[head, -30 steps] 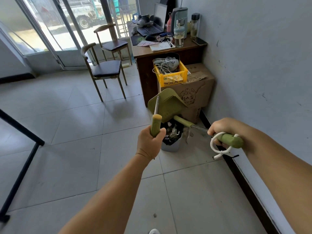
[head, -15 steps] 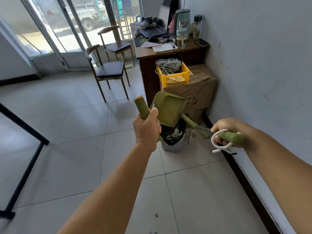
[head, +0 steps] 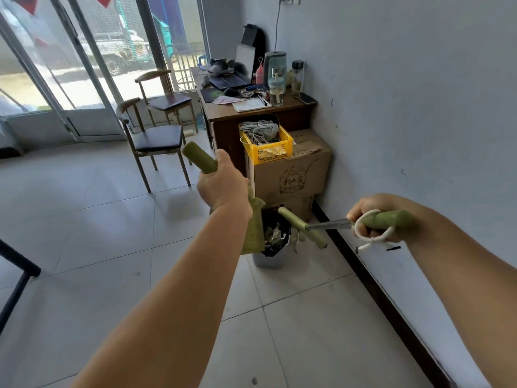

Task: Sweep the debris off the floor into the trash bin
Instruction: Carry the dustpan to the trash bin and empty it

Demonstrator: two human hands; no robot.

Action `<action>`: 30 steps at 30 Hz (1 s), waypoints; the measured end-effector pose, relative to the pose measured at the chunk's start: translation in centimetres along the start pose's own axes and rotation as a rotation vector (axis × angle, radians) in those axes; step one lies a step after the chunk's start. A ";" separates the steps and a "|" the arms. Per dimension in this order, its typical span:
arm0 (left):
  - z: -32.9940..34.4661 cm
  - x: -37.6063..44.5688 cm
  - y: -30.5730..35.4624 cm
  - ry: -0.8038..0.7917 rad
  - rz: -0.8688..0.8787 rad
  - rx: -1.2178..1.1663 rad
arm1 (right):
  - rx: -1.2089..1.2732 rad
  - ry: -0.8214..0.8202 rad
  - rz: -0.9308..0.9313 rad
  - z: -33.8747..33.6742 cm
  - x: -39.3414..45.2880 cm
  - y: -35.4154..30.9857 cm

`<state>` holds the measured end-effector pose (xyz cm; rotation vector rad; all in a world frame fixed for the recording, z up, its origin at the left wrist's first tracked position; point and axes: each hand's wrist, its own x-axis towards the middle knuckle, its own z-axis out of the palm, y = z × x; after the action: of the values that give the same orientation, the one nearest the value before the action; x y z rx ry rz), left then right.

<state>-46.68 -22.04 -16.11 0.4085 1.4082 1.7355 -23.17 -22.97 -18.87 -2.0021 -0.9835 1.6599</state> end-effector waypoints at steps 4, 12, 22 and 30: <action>-1.6 0.7 -0.1 0.032 -0.029 0.002 | 0.030 0.057 -0.020 1.7 -0.1 0.2; -5.4 3.4 -3.0 0.189 -0.163 0.038 | 0.047 0.118 -0.022 4.2 4.5 2.0; -2.8 7.1 -11.8 0.327 -0.400 -0.040 | 0.025 0.147 0.108 2.1 14.8 3.8; 6.0 11.9 -17.2 0.461 -0.457 -0.054 | 0.010 0.166 0.182 -1.5 25.9 1.1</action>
<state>-42.65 -8.79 -32.91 -0.3483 1.6115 1.5302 -19.64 -5.26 -37.60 -2.2386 -0.7526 1.5518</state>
